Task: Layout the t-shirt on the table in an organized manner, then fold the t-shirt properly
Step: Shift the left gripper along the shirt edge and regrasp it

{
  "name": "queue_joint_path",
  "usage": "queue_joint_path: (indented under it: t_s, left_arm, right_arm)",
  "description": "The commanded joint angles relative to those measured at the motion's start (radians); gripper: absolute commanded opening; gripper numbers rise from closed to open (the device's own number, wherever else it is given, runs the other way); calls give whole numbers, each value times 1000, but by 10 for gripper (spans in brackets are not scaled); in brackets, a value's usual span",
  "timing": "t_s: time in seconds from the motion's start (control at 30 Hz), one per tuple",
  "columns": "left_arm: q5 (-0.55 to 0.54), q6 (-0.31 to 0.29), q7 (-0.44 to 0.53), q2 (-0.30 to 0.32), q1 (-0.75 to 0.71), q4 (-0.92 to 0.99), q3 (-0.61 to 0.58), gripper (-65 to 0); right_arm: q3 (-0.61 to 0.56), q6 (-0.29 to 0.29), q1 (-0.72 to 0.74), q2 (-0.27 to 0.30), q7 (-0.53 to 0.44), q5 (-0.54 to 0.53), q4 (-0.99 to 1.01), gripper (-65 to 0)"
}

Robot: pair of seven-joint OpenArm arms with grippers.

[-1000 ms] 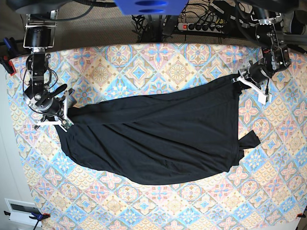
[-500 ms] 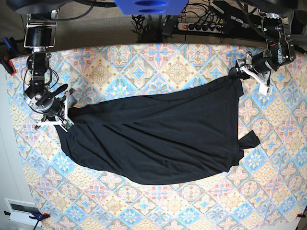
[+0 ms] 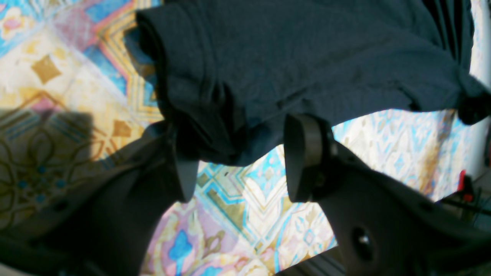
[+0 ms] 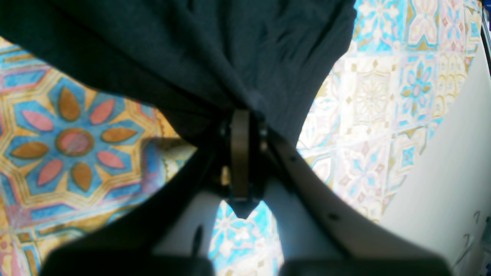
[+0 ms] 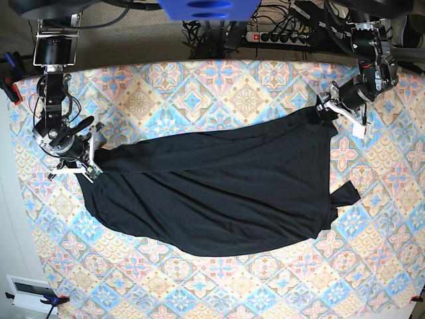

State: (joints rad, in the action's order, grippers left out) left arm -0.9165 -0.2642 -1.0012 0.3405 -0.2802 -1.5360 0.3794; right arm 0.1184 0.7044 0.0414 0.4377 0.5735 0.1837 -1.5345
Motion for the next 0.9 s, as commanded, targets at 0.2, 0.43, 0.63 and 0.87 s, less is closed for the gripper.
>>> queue_joint_path:
  t_s: [0.2, 0.43, 0.63, 0.87]
  left_arm:
    - [104, 7, -38, -31, 45, -1, -47, -537]
    - [133, 6, -40, -39, 52, 42, 31, -650]
    - [133, 4, -40, 12, 46, 41, 96, -650]
    - [133, 4, -40, 119, 43, 41, 117, -650]
  right_arm:
    - [8, -6, 16, 20, -13, -5, -21, -650]
    - [8, -6, 16, 20, -10, -5, -56, -650]
    - [8, -6, -34, 20, -5, -5, -108, -650]
    - [8, -6, -133, 20, 16, -5, -174, -650]
